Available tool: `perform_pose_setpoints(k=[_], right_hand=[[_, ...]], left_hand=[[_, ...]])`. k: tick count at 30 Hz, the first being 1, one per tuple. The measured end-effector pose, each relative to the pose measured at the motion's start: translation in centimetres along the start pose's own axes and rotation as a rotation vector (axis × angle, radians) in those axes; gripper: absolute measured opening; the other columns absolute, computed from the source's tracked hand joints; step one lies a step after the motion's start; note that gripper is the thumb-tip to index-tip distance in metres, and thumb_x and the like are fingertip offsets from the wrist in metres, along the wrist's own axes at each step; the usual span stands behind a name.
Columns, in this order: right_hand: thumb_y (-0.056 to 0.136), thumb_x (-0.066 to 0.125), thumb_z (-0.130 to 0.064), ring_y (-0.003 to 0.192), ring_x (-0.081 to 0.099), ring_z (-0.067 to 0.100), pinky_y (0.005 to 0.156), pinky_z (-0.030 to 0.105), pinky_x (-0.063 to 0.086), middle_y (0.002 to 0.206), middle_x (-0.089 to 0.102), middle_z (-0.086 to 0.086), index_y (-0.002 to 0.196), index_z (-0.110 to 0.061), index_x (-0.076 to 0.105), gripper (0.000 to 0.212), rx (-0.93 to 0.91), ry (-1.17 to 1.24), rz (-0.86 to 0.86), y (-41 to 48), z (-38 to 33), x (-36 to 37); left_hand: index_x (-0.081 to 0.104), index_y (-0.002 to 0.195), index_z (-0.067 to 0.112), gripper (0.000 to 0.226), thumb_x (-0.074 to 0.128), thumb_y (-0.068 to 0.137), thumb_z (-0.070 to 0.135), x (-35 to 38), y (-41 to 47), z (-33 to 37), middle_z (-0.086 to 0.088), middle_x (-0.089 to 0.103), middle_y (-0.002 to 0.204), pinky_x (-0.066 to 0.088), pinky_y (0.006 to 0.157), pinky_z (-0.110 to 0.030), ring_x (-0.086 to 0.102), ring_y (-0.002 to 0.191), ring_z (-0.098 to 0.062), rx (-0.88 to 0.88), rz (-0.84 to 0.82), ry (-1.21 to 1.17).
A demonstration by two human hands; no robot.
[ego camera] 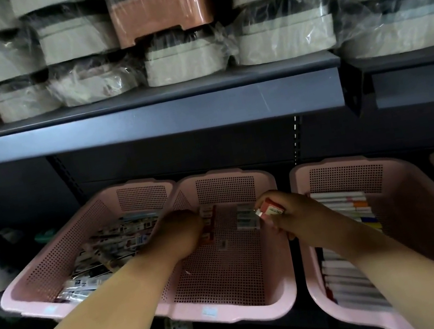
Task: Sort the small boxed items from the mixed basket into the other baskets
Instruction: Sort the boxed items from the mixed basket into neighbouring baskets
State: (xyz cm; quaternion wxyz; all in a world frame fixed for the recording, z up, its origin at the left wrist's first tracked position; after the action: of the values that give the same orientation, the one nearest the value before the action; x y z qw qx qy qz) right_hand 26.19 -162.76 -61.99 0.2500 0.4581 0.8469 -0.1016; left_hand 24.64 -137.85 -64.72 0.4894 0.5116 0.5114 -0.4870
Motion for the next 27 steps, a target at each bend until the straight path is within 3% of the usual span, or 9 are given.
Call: perform_pose_setpoints(k=[4,9,13,15,19,23,27], right_hand=[[0.098,0.061,-0.017,0.073,0.065,0.015,0.059,0.033,0.052,0.083,0.068,0.001,0.109,-0.037,0.063,0.023,0.005,0.016,0.006,-0.04,-0.02,-0.01],[0.098,0.061,-0.017,0.071,0.063,0.010,0.058,0.030,0.051,0.085,0.067,0.002,0.113,-0.033,0.064,0.022,0.002,0.008,-0.002,-0.01,-0.07,-0.06],[0.097,0.062,-0.020,0.077,0.066,0.015,0.059,0.031,0.053,0.085,0.067,-0.002,0.107,-0.042,0.063,0.024,0.004,0.014,0.004,0.02,0.29,-0.08],[0.097,0.063,-0.021,0.080,0.068,0.020,0.061,0.035,0.054,0.085,0.068,-0.002,0.105,-0.045,0.062,0.026,0.003,0.010,0.008,0.11,0.52,-0.04],[0.096,0.063,-0.021,0.081,0.068,0.024,0.065,0.043,0.057,0.084,0.068,-0.001,0.107,-0.047,0.060,0.028,0.000,-0.013,0.018,0.13,0.67,-0.07],[0.097,0.063,-0.022,0.081,0.068,0.019,0.064,0.039,0.056,0.086,0.067,-0.001,0.110,-0.042,0.062,0.024,-0.003,-0.015,0.015,-0.06,0.37,-0.14],[0.097,0.063,-0.022,0.080,0.067,0.018,0.063,0.035,0.054,0.088,0.067,-0.002,0.109,-0.043,0.062,0.024,0.016,-0.006,0.011,-0.11,0.35,0.01]], left_hand=[[0.074,0.114,0.019,0.022,0.061,0.102,0.031,0.02,0.01,0.04,0.000,0.072,0.113,0.041,0.079,-0.022,0.067,0.101,-0.016,-0.013,0.009,0.000],[0.073,0.113,0.019,0.023,0.057,0.104,0.032,-0.07,0.06,-0.03,0.006,0.071,0.110,0.037,0.070,-0.016,0.057,0.086,-0.007,0.003,0.028,-0.002],[0.074,0.115,0.019,0.022,0.057,0.104,0.026,-0.42,-0.18,-0.03,-0.001,0.073,0.114,0.051,0.091,-0.025,0.068,0.102,-0.016,-0.057,0.031,-0.030],[0.073,0.115,0.017,0.023,0.055,0.104,0.026,-0.43,-0.09,0.10,0.000,0.072,0.112,0.048,0.088,-0.023,0.067,0.101,-0.015,-0.060,0.029,-0.023],[0.073,0.111,0.017,0.023,0.052,0.105,0.025,-0.13,0.09,-0.02,0.006,0.066,0.094,0.041,0.081,-0.022,0.056,0.081,-0.004,-0.063,0.046,-0.014],[0.074,0.111,0.018,0.021,0.056,0.104,0.025,-0.36,-0.29,-0.10,0.000,0.073,0.108,0.051,0.090,-0.024,0.068,0.097,-0.014,-0.093,0.032,-0.016],[0.070,0.097,0.020,0.017,0.054,0.102,0.025,0.00,-0.13,-0.32,0.006,0.070,0.097,0.044,0.076,-0.022,0.064,0.087,-0.010,-0.112,0.035,-0.061]])
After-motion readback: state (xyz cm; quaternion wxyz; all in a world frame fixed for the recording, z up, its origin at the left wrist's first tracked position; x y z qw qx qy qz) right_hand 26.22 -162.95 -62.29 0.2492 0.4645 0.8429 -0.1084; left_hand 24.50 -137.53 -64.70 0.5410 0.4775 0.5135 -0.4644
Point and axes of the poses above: each hand's wrist, its own y-axis towards the middle knuckle, its own x-axis out of the palm, z = x × y, the point moved 6 cm from there along y, towards the middle knuckle
